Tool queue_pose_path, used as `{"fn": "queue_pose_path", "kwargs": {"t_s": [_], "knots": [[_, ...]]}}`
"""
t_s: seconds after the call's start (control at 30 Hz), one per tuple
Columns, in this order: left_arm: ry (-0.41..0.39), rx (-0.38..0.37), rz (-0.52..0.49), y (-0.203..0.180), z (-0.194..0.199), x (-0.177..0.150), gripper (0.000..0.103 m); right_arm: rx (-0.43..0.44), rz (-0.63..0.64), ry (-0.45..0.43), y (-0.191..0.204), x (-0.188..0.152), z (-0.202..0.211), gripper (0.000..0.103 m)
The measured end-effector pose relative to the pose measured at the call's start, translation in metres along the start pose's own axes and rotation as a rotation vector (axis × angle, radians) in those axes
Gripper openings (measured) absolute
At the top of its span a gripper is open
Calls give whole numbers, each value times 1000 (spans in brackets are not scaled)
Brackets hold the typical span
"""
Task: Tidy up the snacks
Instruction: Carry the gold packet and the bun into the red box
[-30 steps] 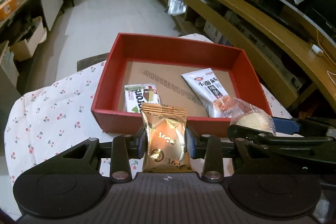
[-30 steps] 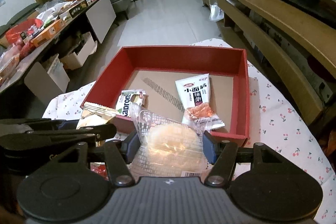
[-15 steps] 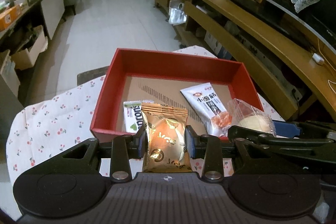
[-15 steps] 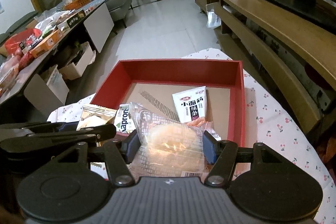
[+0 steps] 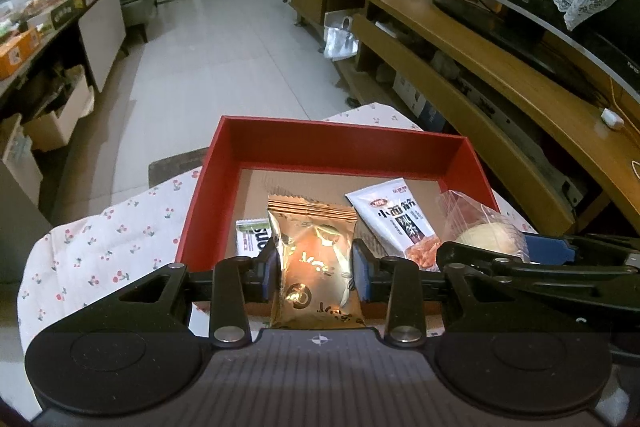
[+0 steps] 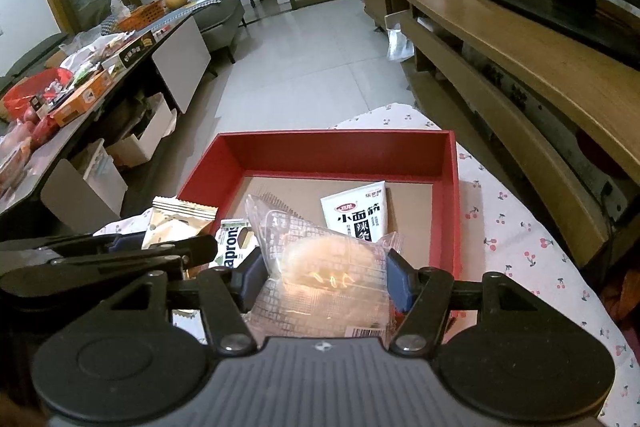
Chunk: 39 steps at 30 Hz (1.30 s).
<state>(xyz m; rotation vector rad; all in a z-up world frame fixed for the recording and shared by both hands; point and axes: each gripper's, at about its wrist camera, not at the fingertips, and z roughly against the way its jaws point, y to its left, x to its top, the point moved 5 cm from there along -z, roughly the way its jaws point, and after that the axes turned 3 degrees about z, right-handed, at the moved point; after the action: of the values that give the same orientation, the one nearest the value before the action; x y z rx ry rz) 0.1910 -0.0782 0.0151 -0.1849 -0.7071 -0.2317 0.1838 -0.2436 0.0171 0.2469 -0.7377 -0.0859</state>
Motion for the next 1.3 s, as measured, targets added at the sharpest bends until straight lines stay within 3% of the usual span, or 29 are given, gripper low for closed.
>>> {"fn": "queue_pose_path", "kwargs": {"t_s": [0.47,0.9,1.3], "knots": [[-9,10,11,3,-8,13,44,2,-6,-5,-2,11,-7,75],[24,65,32,17,-51,23,43,-29,2,33,-3,24,-59,74],[92,95,47,26,-81,9,44,-55,30,90,-6,15,-94,75]]}}
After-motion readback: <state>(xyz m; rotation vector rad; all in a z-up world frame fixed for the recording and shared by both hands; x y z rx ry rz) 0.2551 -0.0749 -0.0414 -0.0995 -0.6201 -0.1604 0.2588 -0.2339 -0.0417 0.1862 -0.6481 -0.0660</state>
